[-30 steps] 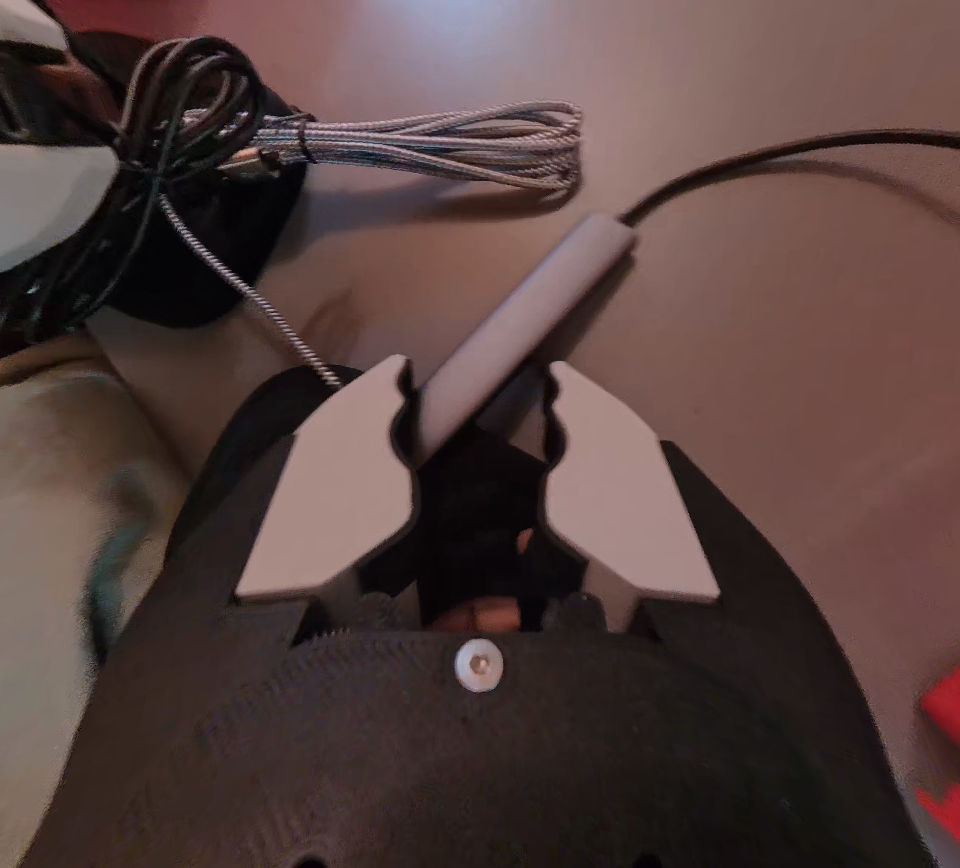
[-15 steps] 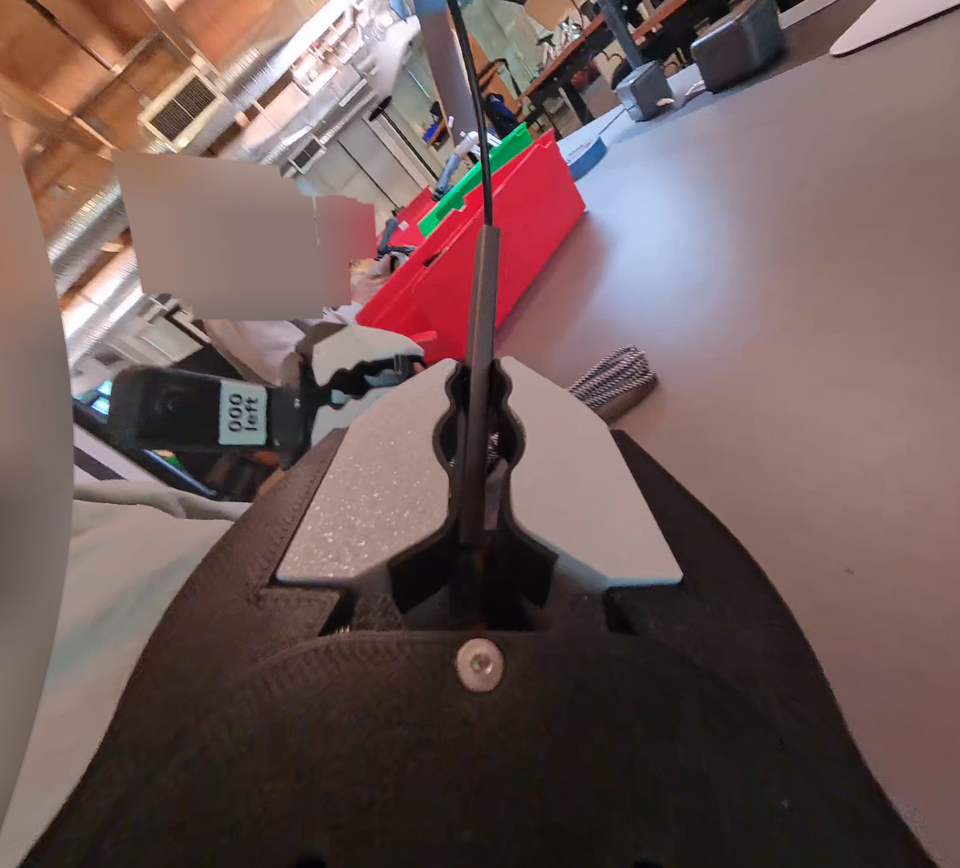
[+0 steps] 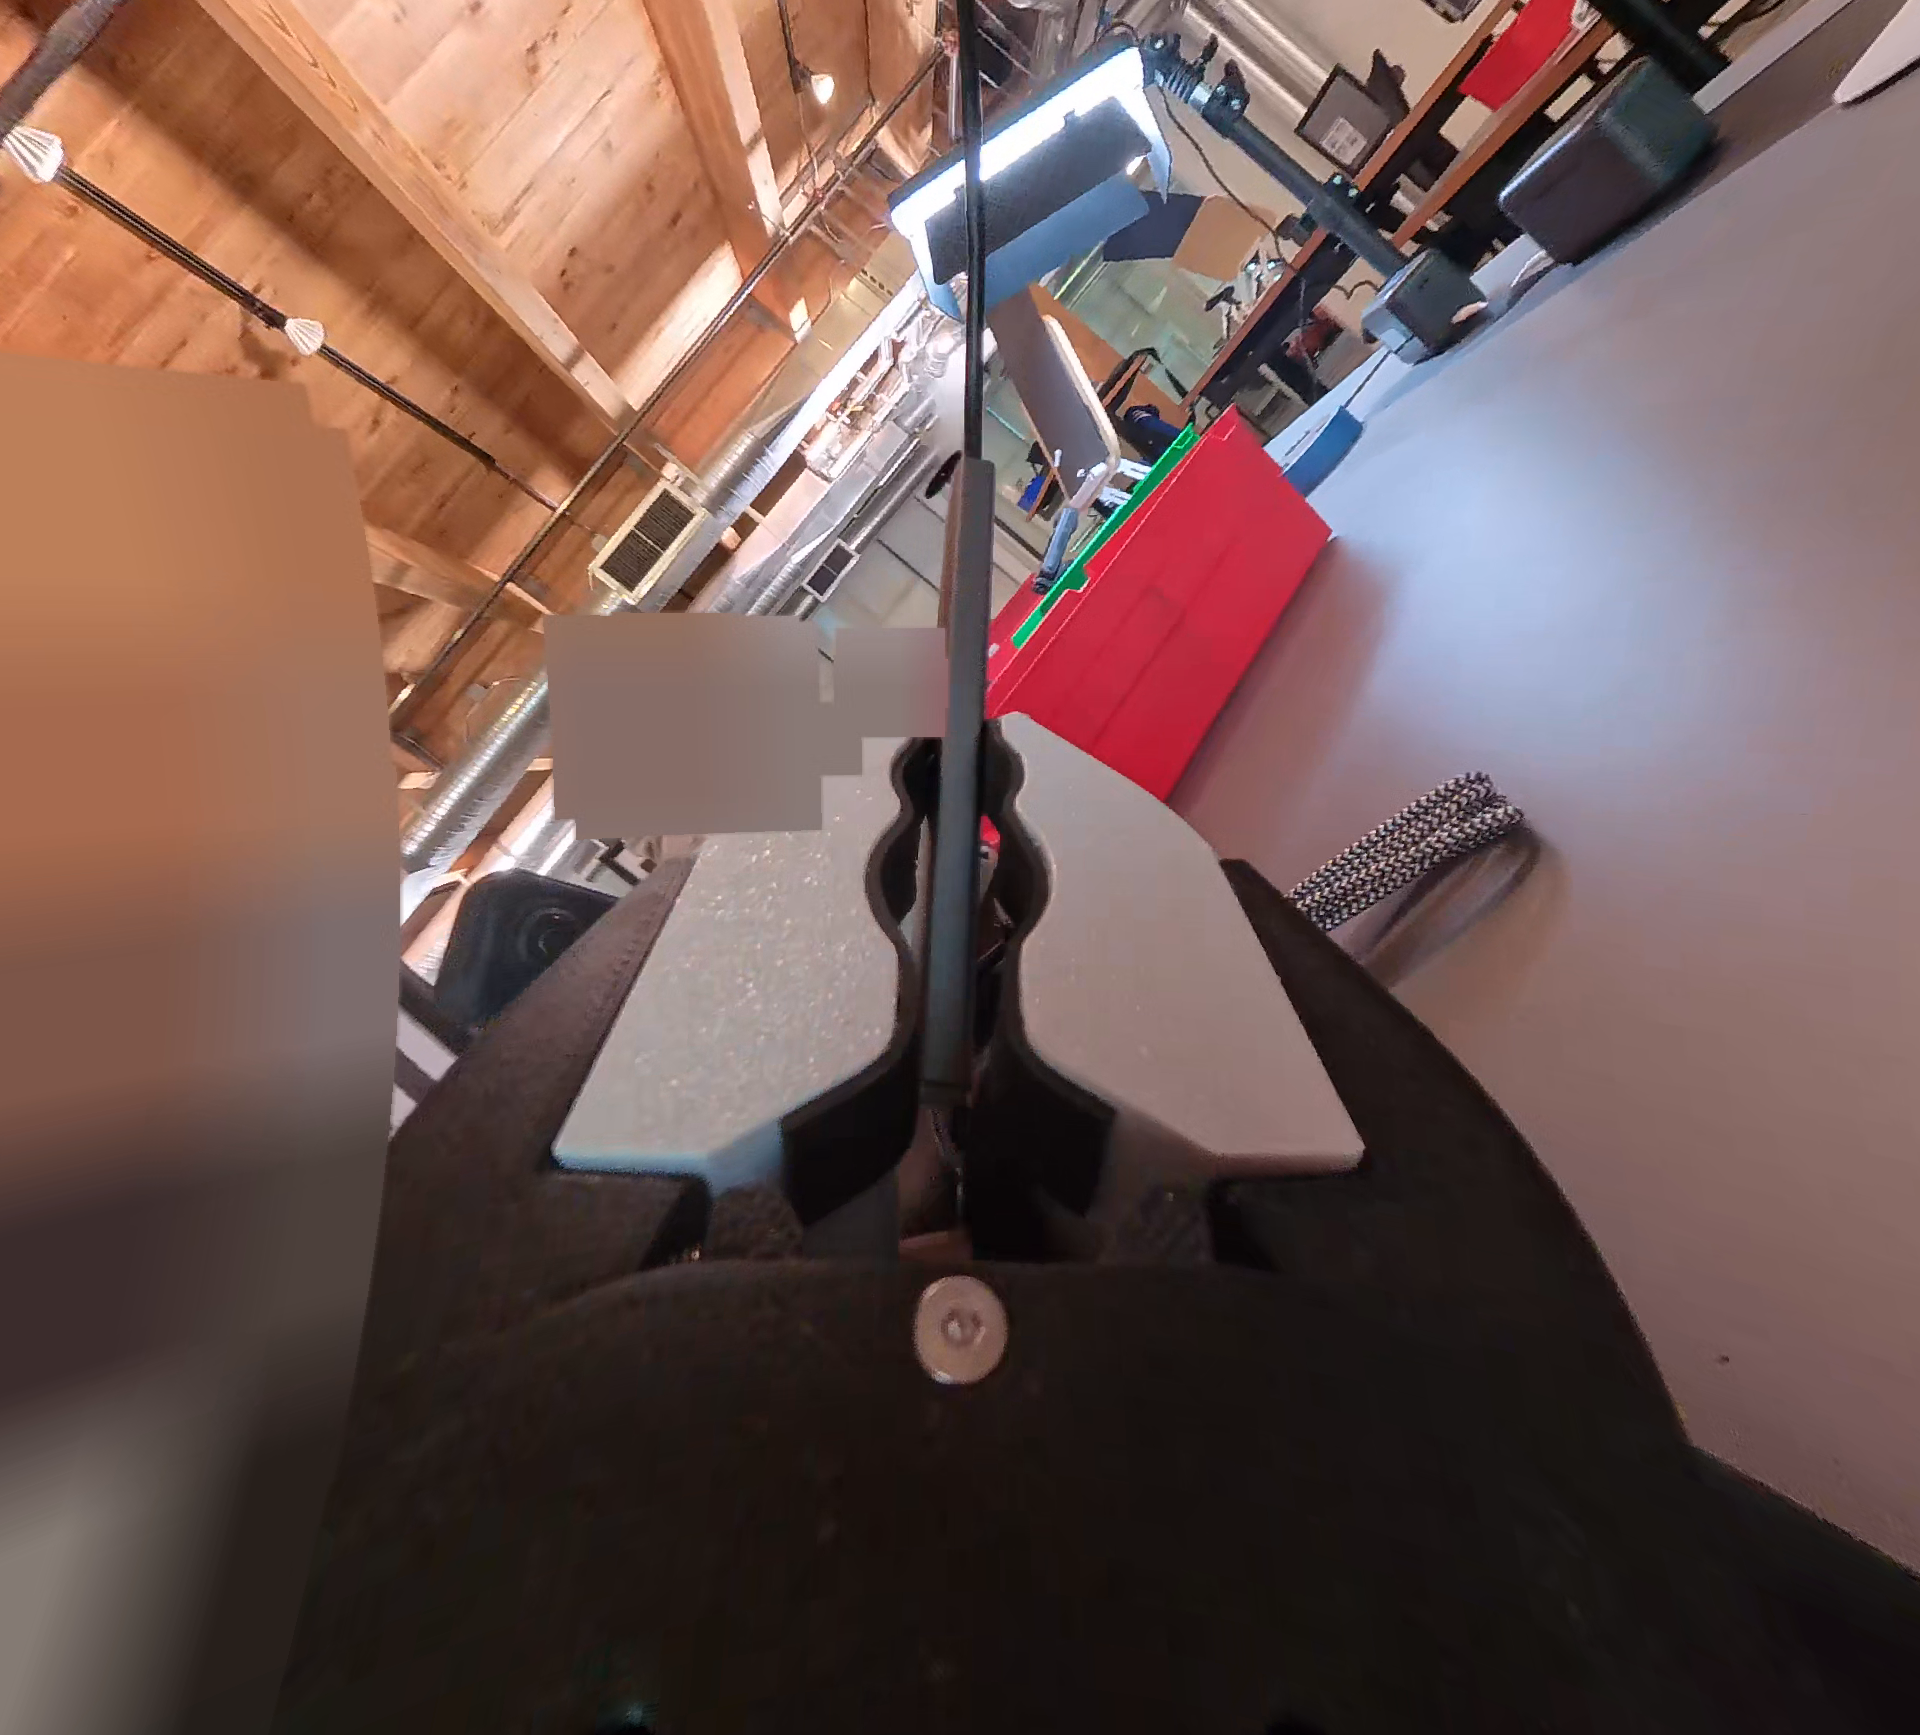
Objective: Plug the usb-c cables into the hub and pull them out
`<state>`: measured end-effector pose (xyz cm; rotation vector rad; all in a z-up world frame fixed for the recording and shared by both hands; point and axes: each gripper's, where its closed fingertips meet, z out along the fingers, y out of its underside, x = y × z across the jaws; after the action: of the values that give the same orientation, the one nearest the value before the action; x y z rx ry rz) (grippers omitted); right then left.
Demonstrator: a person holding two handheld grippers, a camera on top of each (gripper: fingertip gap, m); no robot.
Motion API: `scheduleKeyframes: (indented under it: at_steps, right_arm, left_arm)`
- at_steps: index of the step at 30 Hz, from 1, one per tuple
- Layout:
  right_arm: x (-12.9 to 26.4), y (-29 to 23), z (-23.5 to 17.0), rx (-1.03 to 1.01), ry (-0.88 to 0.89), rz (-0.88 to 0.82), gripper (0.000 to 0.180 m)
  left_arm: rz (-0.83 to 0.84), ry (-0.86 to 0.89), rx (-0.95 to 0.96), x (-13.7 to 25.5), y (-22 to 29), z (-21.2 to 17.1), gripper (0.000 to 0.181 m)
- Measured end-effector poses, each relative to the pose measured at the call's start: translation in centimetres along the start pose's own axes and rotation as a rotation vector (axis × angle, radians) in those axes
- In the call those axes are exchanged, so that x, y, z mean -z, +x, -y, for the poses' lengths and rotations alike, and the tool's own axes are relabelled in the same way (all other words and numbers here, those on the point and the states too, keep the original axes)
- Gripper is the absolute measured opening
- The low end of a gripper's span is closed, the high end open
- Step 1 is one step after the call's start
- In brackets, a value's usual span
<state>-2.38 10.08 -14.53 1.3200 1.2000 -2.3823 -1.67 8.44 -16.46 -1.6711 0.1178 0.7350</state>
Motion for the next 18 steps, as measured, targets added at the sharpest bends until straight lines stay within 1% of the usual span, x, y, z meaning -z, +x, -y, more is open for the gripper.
scheduleKeyframes:
  at_steps: [1,10,15,18]
  right_arm:
    - [-0.1,0.0,-0.1,0.020,-0.003,-0.009,0.009]
    - [-0.5,-0.3,-0.5,0.205,0.028,-0.083,0.009]
    - [-1.0,-0.1,-1.4,0.327,-0.011,-0.153,0.008]
    - [-0.8,-0.6,-1.0,0.365,0.035,-0.158,0.009]
  left_arm:
    - [-0.001,-0.002,0.006,0.0,0.0,0.0,0.011]
    - [-0.023,-0.050,0.051,-0.2,0.1,-0.9,0.011]
    - [-0.017,-0.059,0.046,-0.3,0.0,-1.1,0.011]
    - [-0.011,-0.044,0.071,-0.1,-0.2,-0.8,0.011]
